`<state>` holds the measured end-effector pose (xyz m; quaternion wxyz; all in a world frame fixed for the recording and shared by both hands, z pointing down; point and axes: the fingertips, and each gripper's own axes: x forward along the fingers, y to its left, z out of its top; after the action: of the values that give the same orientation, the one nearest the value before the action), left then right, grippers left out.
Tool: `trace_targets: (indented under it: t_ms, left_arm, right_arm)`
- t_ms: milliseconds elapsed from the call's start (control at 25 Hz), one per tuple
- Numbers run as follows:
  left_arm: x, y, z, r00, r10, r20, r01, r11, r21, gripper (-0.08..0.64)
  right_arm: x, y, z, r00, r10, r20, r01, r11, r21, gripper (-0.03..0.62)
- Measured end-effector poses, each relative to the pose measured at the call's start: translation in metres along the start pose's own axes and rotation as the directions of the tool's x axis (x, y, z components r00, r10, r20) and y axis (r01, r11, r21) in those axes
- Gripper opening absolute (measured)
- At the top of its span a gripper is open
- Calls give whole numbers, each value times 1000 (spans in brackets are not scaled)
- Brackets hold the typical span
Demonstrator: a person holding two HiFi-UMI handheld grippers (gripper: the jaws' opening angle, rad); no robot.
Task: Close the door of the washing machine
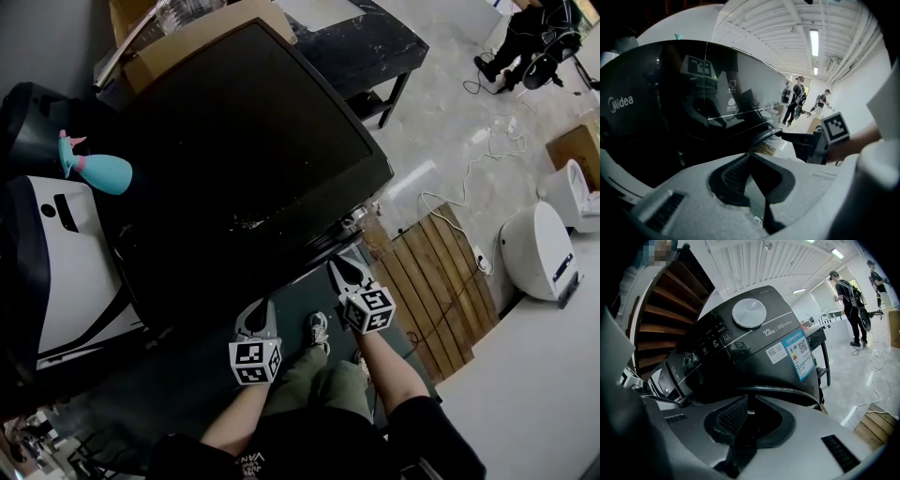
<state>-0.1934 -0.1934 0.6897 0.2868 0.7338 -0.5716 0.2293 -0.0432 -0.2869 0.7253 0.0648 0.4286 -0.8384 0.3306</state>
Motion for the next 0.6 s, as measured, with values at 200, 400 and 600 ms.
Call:
trace_targets:
  t_ms: [200,400,600]
  left_arm:
    - [5,-2,-7,1000,-3,-17,3,1000,-4,8]
    - [7,1,-6,1000,12,-10,-12,1000,-16,8]
    - [11,3,-5,1000,28,5,-28,999,-37,8]
  right_arm:
    - [1,0,0,1000,-7,5,7,1000,15,44]
    - [1,0,0,1000,12,-9,-12,1000,3,45]
    - [5,-1,1,1000,4,4,-4,1000,18,44]
